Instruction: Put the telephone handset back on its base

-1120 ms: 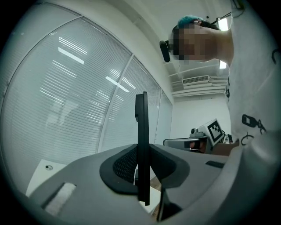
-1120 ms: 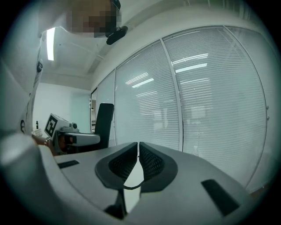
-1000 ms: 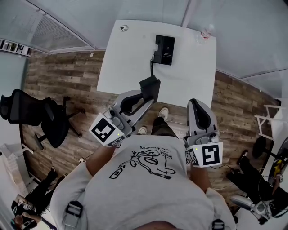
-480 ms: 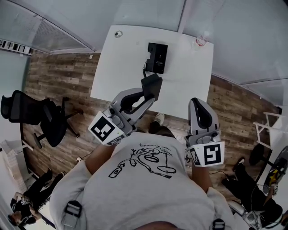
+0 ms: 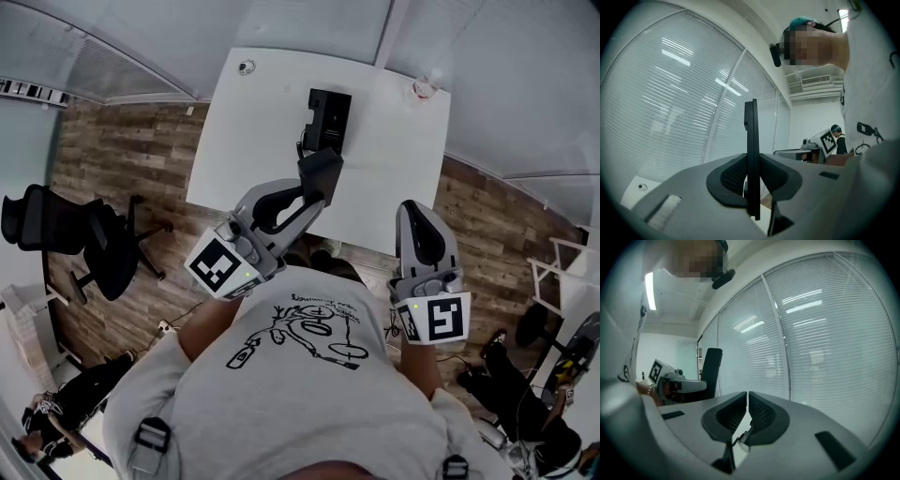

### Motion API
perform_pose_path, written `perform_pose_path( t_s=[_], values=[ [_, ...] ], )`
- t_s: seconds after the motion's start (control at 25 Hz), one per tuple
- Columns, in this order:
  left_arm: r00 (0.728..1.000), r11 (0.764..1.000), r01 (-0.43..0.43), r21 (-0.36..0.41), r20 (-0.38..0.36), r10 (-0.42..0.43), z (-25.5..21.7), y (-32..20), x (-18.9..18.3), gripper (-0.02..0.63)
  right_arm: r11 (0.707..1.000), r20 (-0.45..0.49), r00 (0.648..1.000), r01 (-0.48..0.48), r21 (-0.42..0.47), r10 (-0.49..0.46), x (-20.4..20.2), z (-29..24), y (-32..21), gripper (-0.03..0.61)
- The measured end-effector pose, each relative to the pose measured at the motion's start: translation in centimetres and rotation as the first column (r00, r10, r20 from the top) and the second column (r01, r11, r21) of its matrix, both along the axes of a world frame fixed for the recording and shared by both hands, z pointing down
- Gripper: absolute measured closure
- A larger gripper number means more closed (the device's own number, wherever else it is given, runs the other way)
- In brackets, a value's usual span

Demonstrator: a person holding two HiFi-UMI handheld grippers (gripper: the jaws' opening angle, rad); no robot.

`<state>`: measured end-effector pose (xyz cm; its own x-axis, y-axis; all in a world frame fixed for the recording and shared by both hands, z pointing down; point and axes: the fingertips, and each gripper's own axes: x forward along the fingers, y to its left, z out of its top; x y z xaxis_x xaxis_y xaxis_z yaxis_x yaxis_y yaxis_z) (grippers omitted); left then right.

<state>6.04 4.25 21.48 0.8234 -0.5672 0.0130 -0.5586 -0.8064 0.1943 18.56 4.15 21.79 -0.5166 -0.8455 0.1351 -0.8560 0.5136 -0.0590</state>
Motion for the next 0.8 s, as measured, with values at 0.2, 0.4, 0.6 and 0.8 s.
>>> perform_pose_path(
  t_s=[0.2, 0.4, 0.6, 0.8],
  values=[
    [1.000, 1.000, -0.001, 0.012, -0.020, 0.001, -0.4, -1.8, -1.5, 0.540, 1.000, -0.010, 1.000, 0.003, 0.012, -0.003, -1.7, -0.4, -1.8, 0.568],
    [0.999, 1.000, -0.019, 0.016, -0.032, 0.019, -0.7, -4.5, -3.6, 0.540, 0.999, -0.017, 1.000, 0.001, 0.042, 0.000, -4.6, -1.7, -4.7, 0.568],
    [0.998, 0.999, -0.047, 0.025, -0.047, 0.048, -1.4, -6.7, -6.5, 0.540, 0.998, -0.018, 1.000, -0.009, 0.067, 0.010, -8.1, -2.8, -7.3, 0.568],
    [0.995, 0.995, -0.095, 0.005, -0.040, 0.095, -0.5, -9.2, -8.6, 0.540, 0.997, -0.029, 0.999, -0.032, 0.063, 0.034, -11.0, -2.7, -9.2, 0.568]
  ],
)
